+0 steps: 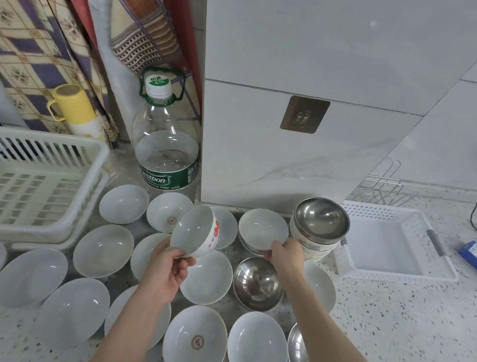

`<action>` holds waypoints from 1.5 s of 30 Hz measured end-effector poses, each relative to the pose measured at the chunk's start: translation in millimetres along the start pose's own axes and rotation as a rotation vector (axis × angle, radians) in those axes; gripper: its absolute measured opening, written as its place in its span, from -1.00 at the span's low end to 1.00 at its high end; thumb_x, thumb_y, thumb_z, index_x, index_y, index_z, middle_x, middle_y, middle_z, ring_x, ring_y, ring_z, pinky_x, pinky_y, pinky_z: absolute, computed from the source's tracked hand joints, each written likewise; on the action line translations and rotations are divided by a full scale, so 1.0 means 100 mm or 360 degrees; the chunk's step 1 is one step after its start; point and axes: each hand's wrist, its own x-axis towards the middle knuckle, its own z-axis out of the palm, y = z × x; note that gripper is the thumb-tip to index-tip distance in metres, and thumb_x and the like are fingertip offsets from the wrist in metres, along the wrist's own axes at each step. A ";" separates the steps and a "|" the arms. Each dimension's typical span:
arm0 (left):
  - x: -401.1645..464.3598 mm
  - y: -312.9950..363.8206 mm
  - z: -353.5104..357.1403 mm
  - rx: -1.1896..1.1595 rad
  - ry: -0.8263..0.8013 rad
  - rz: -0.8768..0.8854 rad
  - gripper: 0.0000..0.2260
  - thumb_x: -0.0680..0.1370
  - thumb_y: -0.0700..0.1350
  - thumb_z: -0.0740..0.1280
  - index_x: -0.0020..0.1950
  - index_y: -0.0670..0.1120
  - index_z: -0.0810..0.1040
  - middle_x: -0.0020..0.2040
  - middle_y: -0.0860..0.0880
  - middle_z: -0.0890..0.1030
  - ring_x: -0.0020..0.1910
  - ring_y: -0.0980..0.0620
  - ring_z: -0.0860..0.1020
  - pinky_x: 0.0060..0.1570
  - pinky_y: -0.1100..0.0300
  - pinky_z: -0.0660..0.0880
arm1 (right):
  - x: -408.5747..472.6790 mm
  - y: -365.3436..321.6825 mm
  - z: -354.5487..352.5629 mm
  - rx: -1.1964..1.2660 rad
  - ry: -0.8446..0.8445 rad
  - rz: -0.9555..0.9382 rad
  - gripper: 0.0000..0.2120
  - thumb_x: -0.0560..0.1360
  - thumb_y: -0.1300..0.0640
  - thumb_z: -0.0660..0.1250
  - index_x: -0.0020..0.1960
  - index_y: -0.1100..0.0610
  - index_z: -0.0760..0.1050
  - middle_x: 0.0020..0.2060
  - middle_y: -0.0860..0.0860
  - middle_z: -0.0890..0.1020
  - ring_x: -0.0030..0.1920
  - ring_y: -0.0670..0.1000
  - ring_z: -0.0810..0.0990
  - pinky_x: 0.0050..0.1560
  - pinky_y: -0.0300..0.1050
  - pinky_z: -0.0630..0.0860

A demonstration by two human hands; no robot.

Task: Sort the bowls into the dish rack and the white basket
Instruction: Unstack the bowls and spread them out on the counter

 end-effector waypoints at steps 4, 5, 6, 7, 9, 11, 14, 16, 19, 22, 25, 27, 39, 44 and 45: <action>-0.07 -0.08 0.03 -0.0031 -0.0001 0.0018 -0.74 0.58 -0.37 0.14 0.14 -0.14 0.54 -0.40 -0.10 0.60 -0.57 0.17 0.48 -0.65 0.39 0.33 | -0.19 0.03 -0.19 0.0316 -0.0147 -0.0025 -0.84 0.47 0.35 0.17 -0.14 0.18 0.50 -0.55 0.03 0.54 -0.51 -0.04 0.50 -0.54 -0.27 0.35; -0.08 -0.09 0.03 -0.0035 0.0007 0.0031 -0.74 0.59 -0.37 0.14 0.16 -0.15 0.52 -0.38 -0.10 0.59 -0.57 0.17 0.48 -0.65 0.39 0.32 | -0.23 0.02 -0.24 0.0365 -0.0180 -0.0032 -0.83 0.47 0.38 0.16 -0.16 0.23 0.50 -0.59 0.03 0.52 -0.57 -0.07 0.46 -0.58 -0.29 0.31; -0.10 -0.10 0.05 -0.0032 0.0015 0.0044 -0.73 0.59 -0.36 0.14 0.20 -0.16 0.50 -0.36 -0.11 0.58 -0.57 0.17 0.49 -0.65 0.39 0.32 | -0.28 0.02 -0.30 0.0414 -0.0213 -0.0033 -0.83 0.46 0.40 0.16 -0.16 0.26 0.51 -0.61 0.04 0.50 -0.61 -0.10 0.41 -0.60 -0.30 0.28; -0.12 -0.13 0.09 -0.0023 0.0021 0.0051 -0.72 0.59 -0.36 0.15 0.23 -0.16 0.48 -0.32 -0.13 0.57 -0.56 0.17 0.49 -0.64 0.39 0.33 | -0.32 0.04 -0.38 0.0454 -0.0245 -0.0038 -0.82 0.46 0.41 0.15 -0.14 0.29 0.52 -0.60 0.06 0.49 -0.64 -0.11 0.36 -0.61 -0.31 0.25; -0.18 -0.20 0.15 0.0009 0.0028 0.0052 -0.70 0.59 -0.35 0.16 0.29 -0.14 0.45 -0.26 -0.16 0.55 -0.56 0.16 0.49 -0.64 0.38 0.35 | -0.40 0.08 -0.56 0.0472 -0.0306 -0.0078 -0.79 0.46 0.40 0.15 -0.08 0.28 0.56 -0.57 0.08 0.50 -0.63 -0.12 0.32 -0.60 -0.32 0.23; -0.25 -0.29 0.24 0.0048 0.0031 0.0060 -0.67 0.59 -0.35 0.16 0.34 -0.13 0.42 -0.25 -0.17 0.55 -0.56 0.16 0.48 -0.63 0.37 0.35 | -0.46 0.15 -0.75 0.0441 -0.0355 -0.0139 -0.77 0.46 0.37 0.16 -0.10 0.22 0.58 -0.53 0.12 0.52 -0.61 -0.11 0.27 -0.58 -0.33 0.22; -0.34 -0.41 0.40 0.0095 0.0024 0.0096 -0.64 0.59 -0.36 0.15 0.36 -0.12 0.41 -0.27 -0.16 0.57 -0.56 0.14 0.50 -0.62 0.36 0.36 | -0.47 0.27 -1.04 0.0472 -0.0397 -0.0184 -0.77 0.47 0.36 0.18 -0.19 0.18 0.58 -0.53 0.13 0.51 -0.58 -0.10 0.24 -0.57 -0.32 0.20; -0.39 -0.53 0.54 0.0114 0.0006 0.0121 -0.64 0.58 -0.38 0.13 0.31 -0.09 0.43 -0.35 -0.14 0.59 -0.56 0.13 0.51 -0.63 0.35 0.35 | -0.44 0.39 -1.27 0.0534 -0.0398 -0.0201 -0.78 0.48 0.37 0.19 -0.21 0.21 0.58 -0.54 0.11 0.48 -0.56 -0.09 0.26 -0.55 -0.30 0.20; -0.49 -0.75 0.77 0.0107 -0.0026 0.0131 -0.65 0.57 -0.38 0.13 0.21 -0.01 0.47 -0.41 -0.13 0.61 -0.55 0.10 0.50 -0.63 0.34 0.35 | -0.38 0.61 -1.61 0.0646 -0.0361 -0.0211 -0.78 0.49 0.39 0.18 -0.19 0.25 0.58 -0.54 0.10 0.45 -0.54 -0.09 0.29 -0.55 -0.29 0.20; -0.59 -1.03 1.06 0.0076 -0.0032 0.0122 -0.64 0.57 -0.37 0.14 0.16 0.07 0.48 -0.37 -0.11 0.64 -0.52 0.09 0.52 -0.61 0.34 0.36 | -0.29 0.89 -1.95 0.0724 -0.0351 -0.0114 -0.79 0.52 0.40 0.16 -0.17 0.30 0.55 -0.53 0.12 0.45 -0.56 -0.07 0.23 -0.56 -0.28 0.17; -0.66 -1.30 1.37 0.0076 -0.0029 0.0148 -0.63 0.57 -0.38 0.12 0.16 0.06 0.47 -0.35 -0.10 0.64 -0.53 0.09 0.53 -0.62 0.34 0.32 | -0.18 1.13 -2.24 0.0669 -0.0350 -0.0022 -0.81 0.53 0.39 0.15 -0.15 0.33 0.53 -0.54 0.13 0.46 -0.58 -0.07 0.19 -0.57 -0.28 0.16; -0.69 -1.45 1.52 0.0029 0.0000 0.0143 -0.63 0.57 -0.38 0.13 0.18 0.03 0.47 -0.31 -0.11 0.62 -0.51 0.08 0.53 -0.61 0.35 0.34 | -0.11 1.26 -2.40 0.0559 -0.0341 -0.0010 -0.79 0.53 0.38 0.16 -0.12 0.31 0.56 -0.53 0.14 0.48 -0.58 -0.07 0.21 -0.56 -0.27 0.17; -0.98 -1.98 1.76 0.0010 0.0157 0.0201 -0.58 0.58 -0.38 0.16 0.13 0.15 0.50 -0.35 -0.11 0.64 -0.49 0.05 0.57 -0.59 0.31 0.40 | 0.32 1.51 -2.53 0.0053 -0.0534 -0.0152 -0.70 0.48 0.32 0.14 -0.01 0.04 0.57 -0.48 -0.01 0.57 -0.48 -0.13 0.50 -0.46 -0.28 0.39; -1.05 -2.08 1.76 0.0054 0.0168 0.0198 -0.60 0.59 -0.38 0.18 0.19 0.12 0.48 -0.23 -0.22 0.59 -0.49 0.05 0.56 -0.59 0.29 0.41 | 0.40 1.56 -2.50 0.0051 -0.0593 -0.0127 -0.72 0.48 0.33 0.13 0.02 0.13 0.57 -0.41 0.02 0.58 -0.48 -0.14 0.50 -0.44 -0.25 0.39; -1.06 -2.10 1.75 0.0064 0.0170 0.0199 -0.60 0.59 -0.37 0.19 0.19 0.12 0.48 -0.24 -0.22 0.60 -0.49 0.05 0.56 -0.59 0.29 0.42 | 0.42 1.58 -2.49 0.0058 -0.0592 -0.0124 -0.72 0.48 0.33 0.13 0.02 0.14 0.57 -0.41 0.03 0.58 -0.48 -0.14 0.50 -0.44 -0.25 0.39</action>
